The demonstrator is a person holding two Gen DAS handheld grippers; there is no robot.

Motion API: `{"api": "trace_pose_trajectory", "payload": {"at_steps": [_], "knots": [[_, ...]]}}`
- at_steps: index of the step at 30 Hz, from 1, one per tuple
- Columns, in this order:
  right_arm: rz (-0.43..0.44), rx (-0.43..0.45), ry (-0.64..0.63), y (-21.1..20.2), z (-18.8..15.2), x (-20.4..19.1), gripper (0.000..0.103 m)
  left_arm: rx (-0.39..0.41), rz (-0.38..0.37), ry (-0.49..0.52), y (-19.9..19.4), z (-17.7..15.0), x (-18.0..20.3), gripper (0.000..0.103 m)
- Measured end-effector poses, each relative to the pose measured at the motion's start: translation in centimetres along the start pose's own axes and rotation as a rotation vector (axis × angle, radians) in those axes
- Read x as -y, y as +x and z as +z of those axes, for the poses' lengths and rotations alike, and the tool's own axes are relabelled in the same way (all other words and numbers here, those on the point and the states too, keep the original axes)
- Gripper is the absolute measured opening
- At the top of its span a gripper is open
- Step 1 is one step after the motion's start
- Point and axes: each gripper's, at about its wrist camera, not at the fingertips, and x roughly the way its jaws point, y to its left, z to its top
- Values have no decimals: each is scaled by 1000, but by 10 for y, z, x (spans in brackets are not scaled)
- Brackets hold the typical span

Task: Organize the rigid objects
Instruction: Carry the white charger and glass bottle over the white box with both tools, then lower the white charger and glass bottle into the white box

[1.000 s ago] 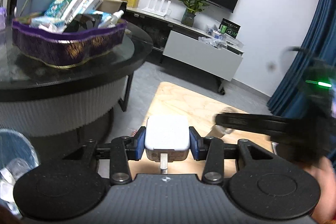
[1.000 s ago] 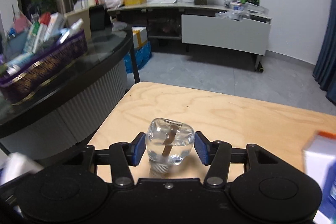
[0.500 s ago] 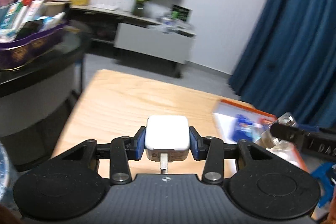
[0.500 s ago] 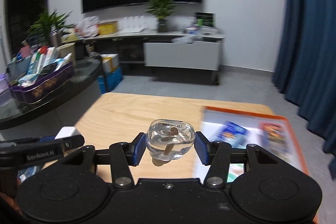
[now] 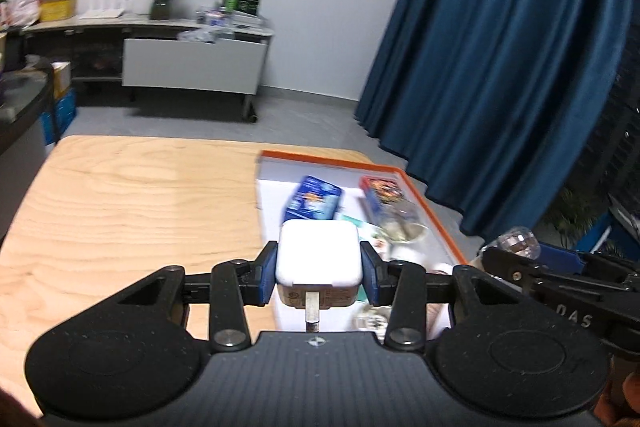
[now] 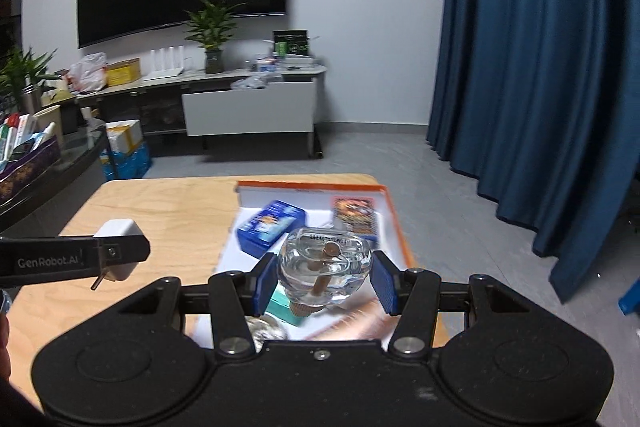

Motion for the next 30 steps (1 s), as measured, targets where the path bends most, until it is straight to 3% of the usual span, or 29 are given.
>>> {"api": "trace_pose_trajectory", "payload": {"at_steps": [11,30], "knots": [[-4,2,40,-4,-11,40,62,-36,-41,71,20,-3,37,43],[31,-18,-17,11,-5,33,62,-28,-3,58,23,-1,37,43]]}}
